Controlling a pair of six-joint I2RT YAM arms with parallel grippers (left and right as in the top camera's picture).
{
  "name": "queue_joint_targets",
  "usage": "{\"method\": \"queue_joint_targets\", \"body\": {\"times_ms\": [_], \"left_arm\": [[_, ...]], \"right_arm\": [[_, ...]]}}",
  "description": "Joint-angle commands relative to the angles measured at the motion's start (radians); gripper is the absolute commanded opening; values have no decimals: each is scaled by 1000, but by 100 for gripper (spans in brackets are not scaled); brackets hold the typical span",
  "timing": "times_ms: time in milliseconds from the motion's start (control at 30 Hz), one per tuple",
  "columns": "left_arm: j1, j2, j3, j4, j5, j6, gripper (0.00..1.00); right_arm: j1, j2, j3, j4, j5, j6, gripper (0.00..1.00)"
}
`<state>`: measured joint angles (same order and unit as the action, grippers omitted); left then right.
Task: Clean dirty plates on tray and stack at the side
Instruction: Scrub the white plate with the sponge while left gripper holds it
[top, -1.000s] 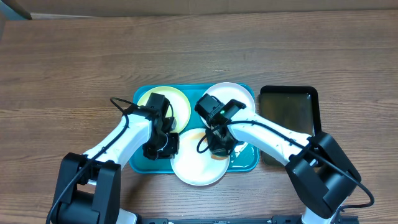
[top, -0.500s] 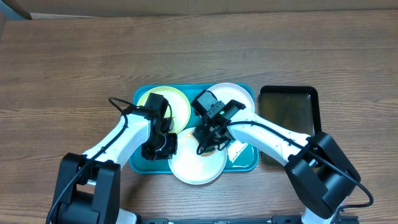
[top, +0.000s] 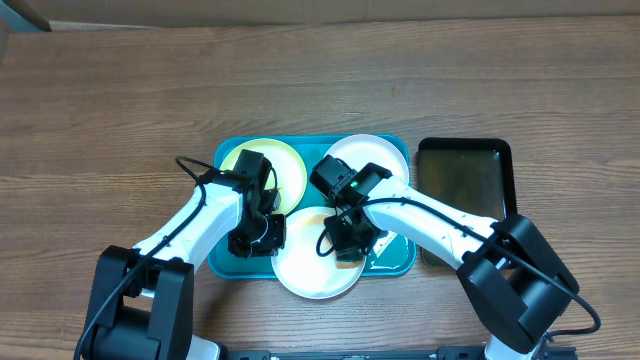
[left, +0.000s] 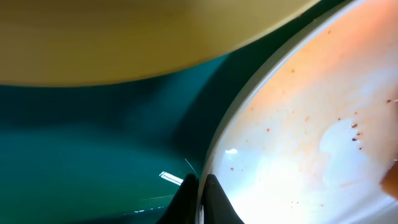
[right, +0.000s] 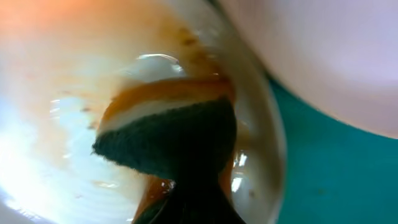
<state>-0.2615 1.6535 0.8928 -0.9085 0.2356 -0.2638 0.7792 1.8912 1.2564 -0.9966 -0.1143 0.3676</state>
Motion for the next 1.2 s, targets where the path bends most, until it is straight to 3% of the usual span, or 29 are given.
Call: {"method": "queue_joint_targets", "body": {"times_ms": [0,167,367,733,900,1033,1167], "left_arm": [[-1,14,-6,0,-51,-14,4],[-1,14,-6,1,-51,-14,4],[-1,14,-6,0,-51,-14,4],[-1,14,-6,0,-51,-14,4],[-1,14,-6,-2,-51,-14,4],[-1,14,-6,-5,-51,-14,4],[-1,14,-6,-5,-51,-15,4]], "right_arm": [[-19,-10,0,16,181,33,5],[-19,-10,0,128,165,30,5],[2,-10,0,235,-36,17,5],[102,-10,0,168,-177,-25,5],[107,-10,0,98,-129,-26,4],[70,-10,0,46,43,79,4],[16,-10,1,66,95,108,4]]}}
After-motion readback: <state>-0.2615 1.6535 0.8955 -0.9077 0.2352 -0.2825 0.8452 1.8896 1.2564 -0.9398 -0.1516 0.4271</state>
